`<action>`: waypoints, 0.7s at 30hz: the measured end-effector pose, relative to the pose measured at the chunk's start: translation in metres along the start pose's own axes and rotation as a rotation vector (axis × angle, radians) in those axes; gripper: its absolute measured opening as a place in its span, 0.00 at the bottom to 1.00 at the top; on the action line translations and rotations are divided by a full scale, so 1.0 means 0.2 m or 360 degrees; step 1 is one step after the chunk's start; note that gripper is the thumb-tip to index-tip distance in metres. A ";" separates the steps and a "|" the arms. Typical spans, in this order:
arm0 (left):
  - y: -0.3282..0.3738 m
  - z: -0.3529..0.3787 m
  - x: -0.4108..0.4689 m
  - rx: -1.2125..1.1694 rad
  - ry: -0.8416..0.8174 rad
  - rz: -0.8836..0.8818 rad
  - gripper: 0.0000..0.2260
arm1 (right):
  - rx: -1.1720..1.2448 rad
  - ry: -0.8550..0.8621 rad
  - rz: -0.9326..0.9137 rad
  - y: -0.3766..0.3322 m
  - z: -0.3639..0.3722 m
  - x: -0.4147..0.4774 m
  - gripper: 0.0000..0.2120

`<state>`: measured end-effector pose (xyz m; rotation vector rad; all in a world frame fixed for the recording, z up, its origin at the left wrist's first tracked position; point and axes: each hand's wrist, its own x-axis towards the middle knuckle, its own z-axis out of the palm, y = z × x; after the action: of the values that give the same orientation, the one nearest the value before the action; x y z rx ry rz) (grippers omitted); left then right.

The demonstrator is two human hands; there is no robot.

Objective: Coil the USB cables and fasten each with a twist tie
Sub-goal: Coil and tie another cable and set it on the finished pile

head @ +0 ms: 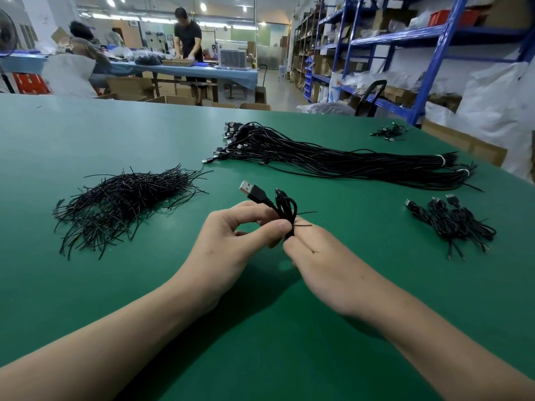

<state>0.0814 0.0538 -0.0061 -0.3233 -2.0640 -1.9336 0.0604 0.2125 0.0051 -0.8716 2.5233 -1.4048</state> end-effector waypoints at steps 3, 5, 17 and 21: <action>-0.01 0.01 0.00 0.0013 -0.0012 0.0022 0.11 | -0.0178 0.0013 0.0009 -0.01 -0.01 0.00 0.18; -0.01 0.01 0.00 0.0024 -0.0013 0.0036 0.09 | -0.0196 -0.0011 0.0035 -0.02 -0.01 -0.01 0.18; -0.03 -0.02 0.01 0.0061 0.0088 0.0091 0.11 | 0.0855 -0.0175 0.0205 -0.01 0.00 0.03 0.10; -0.05 -0.02 0.02 -0.0032 0.0171 -0.0006 0.05 | 0.1000 -0.0182 0.0222 -0.01 0.00 0.02 0.12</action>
<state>0.0746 0.0488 -0.0135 -0.2150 -1.9796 -1.9306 0.0570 0.2098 0.0075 -0.6143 1.8282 -1.8664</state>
